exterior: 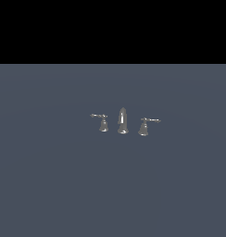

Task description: Turn on the faucet by rotating a designated handle.

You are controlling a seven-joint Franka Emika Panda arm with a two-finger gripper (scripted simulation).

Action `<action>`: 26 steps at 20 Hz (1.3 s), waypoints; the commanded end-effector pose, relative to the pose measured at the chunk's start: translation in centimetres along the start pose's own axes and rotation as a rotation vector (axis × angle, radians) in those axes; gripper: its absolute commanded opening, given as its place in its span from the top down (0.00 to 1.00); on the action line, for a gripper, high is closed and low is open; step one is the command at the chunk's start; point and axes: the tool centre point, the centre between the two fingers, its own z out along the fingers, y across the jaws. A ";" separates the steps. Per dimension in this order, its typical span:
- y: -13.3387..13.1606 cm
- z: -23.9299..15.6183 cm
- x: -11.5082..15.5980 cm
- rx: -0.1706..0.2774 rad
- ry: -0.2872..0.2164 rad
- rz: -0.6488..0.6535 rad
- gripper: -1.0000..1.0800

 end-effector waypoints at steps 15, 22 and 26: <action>-6.5 8.3 4.3 -0.003 -0.011 0.339 1.00; -8.8 11.9 6.9 -0.003 -0.016 0.486 1.00; -10.0 13.9 8.5 -0.003 -0.018 0.568 1.00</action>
